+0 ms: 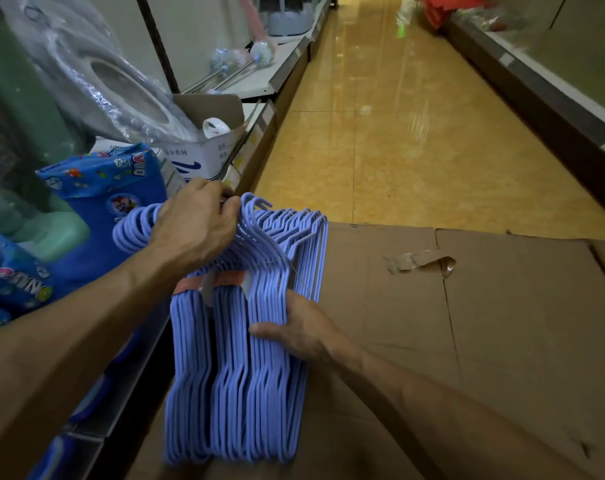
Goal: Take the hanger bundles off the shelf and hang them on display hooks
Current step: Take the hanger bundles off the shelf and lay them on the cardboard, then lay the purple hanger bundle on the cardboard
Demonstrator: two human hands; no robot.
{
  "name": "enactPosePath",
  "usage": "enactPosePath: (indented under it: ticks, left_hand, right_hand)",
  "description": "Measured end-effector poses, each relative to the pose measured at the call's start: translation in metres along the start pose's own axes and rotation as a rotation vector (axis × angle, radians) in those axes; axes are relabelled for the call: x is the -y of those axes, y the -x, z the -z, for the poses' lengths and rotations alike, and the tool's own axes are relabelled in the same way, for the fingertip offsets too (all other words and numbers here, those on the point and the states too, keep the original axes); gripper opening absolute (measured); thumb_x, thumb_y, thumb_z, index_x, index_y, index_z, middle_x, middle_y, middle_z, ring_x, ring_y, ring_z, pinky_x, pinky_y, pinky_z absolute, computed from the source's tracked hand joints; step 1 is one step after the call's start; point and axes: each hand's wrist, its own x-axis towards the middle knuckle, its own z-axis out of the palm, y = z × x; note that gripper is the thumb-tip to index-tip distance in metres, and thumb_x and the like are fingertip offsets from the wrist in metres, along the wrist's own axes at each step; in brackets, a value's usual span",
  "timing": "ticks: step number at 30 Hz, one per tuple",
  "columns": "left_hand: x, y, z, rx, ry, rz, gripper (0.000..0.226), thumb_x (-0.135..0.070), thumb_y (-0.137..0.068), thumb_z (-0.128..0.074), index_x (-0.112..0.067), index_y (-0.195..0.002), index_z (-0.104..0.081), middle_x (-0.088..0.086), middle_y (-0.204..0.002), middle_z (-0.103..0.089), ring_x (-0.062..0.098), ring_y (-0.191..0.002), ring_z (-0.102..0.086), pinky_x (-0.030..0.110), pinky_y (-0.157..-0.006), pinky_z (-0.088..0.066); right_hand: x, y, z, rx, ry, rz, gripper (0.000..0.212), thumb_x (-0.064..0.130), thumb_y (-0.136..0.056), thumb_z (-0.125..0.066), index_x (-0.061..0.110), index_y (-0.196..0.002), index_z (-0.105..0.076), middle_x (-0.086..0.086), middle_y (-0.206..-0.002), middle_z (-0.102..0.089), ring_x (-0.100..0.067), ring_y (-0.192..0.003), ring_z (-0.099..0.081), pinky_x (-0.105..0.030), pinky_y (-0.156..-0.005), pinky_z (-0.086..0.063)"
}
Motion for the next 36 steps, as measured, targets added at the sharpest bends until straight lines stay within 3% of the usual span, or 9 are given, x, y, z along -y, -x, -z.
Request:
enactPosePath:
  ticks: [2, 5, 6, 9, 13, 17, 20, 25, 36]
  left_hand:
    - [-0.007, 0.002, 0.002, 0.002, 0.013, -0.003, 0.038, -0.035, -0.102, -0.041, -0.015, -0.129, -0.059, 0.015, -0.135, -0.051, 0.034, -0.117, -0.052, 0.044, -0.098, -0.041]
    - [-0.024, 0.006, 0.005, -0.024, 0.076, -0.063, 0.036, -0.032, -0.103, -0.044, -0.013, -0.131, -0.058, 0.013, -0.138, -0.049, 0.027, -0.117, -0.051, 0.036, -0.095, -0.037]
    - [-0.031, 0.008, 0.005, -0.032, 0.101, -0.091, 0.036, -0.031, -0.102, -0.045, -0.013, -0.130, -0.058, 0.012, -0.137, -0.049, 0.025, -0.115, -0.051, 0.033, -0.094, -0.035]
    - [-0.054, 0.015, 0.003, -0.035, 0.168, -0.171, 0.031, -0.026, -0.100, -0.050, -0.011, -0.125, -0.063, 0.010, -0.127, -0.053, 0.015, -0.098, -0.049, 0.021, -0.085, -0.030]
    - [-0.089, 0.021, -0.005, -0.010, 0.264, -0.255, 0.023, -0.024, -0.097, -0.054, -0.015, -0.114, -0.068, 0.007, -0.113, -0.062, 0.019, -0.098, -0.062, 0.029, -0.084, -0.043]
    - [-0.139, 0.029, -0.011, 0.033, 0.399, -0.293, 0.021, -0.024, -0.099, -0.054, -0.020, -0.114, -0.067, 0.000, -0.114, -0.061, 0.016, -0.098, -0.063, 0.032, -0.083, -0.049]
    - [-0.185, 0.037, -0.016, 0.077, 0.531, -0.281, 0.020, -0.029, -0.100, -0.053, -0.029, -0.116, -0.064, -0.010, -0.113, -0.061, 0.008, -0.097, -0.063, 0.023, -0.075, -0.048]
    - [-0.271, 0.059, -0.017, 0.170, 0.812, -0.322, 0.015, -0.027, -0.100, -0.054, -0.033, -0.110, -0.064, -0.012, -0.102, -0.068, -0.001, -0.083, -0.069, 0.027, -0.077, -0.057]
    - [-0.402, 0.121, -0.003, 0.361, 1.046, -0.535, 0.016, -0.025, -0.099, -0.054, -0.031, -0.107, -0.067, -0.013, -0.092, -0.070, 0.007, -0.086, -0.071, 0.027, -0.074, -0.055]
  right_hand:
    - [0.001, 0.003, 0.010, 0.045, 0.036, 0.009, 0.070, 0.055, -0.077, -0.078, 0.028, -0.135, -0.049, 0.004, -0.123, -0.067, -0.021, -0.109, -0.065, -0.044, -0.094, -0.055]
    - [0.002, 0.017, 0.028, 0.102, 0.027, 0.021, 0.042, 0.045, -0.082, -0.078, 0.030, -0.112, -0.054, 0.016, -0.099, -0.061, -0.001, -0.086, -0.060, -0.017, -0.074, -0.052]
    - [0.002, 0.023, 0.033, 0.111, 0.057, 0.014, 0.042, 0.045, -0.083, -0.077, 0.026, -0.110, -0.052, 0.015, -0.096, -0.057, -0.002, -0.083, -0.058, -0.019, -0.072, -0.051]
    - [-0.005, 0.044, 0.050, 0.092, 0.193, -0.010, 0.059, 0.055, -0.082, -0.073, 0.018, -0.123, -0.053, 0.001, -0.112, -0.062, -0.020, -0.097, -0.063, -0.041, -0.085, -0.054]
    - [-0.018, 0.075, 0.078, 0.053, 0.432, -0.027, 0.047, 0.048, -0.089, -0.067, 0.022, -0.126, -0.054, 0.000, -0.119, -0.064, -0.022, -0.108, -0.060, -0.040, -0.092, -0.050]
    - [-0.031, 0.108, 0.115, 0.010, 0.556, -0.070, 0.038, 0.042, -0.094, -0.063, 0.024, -0.127, -0.055, -0.003, -0.126, -0.062, -0.026, -0.113, -0.058, -0.049, -0.096, -0.050]
    - [-0.039, 0.139, 0.148, -0.014, 0.594, -0.089, 0.032, 0.039, -0.096, -0.060, 0.024, -0.124, -0.058, -0.005, -0.125, -0.063, -0.027, -0.112, -0.060, -0.049, -0.095, -0.051]
    - [-0.048, 0.195, 0.203, -0.101, 0.620, -0.111, 0.025, 0.037, -0.098, -0.057, 0.023, -0.119, -0.061, -0.003, -0.118, -0.067, -0.023, -0.106, -0.061, -0.046, -0.092, -0.053]
    - [-0.083, 0.344, 0.299, -0.404, 0.562, -0.109, 0.023, 0.041, -0.097, -0.058, 0.023, -0.110, -0.066, 0.006, -0.101, -0.067, -0.010, -0.092, -0.062, -0.040, -0.083, -0.057]
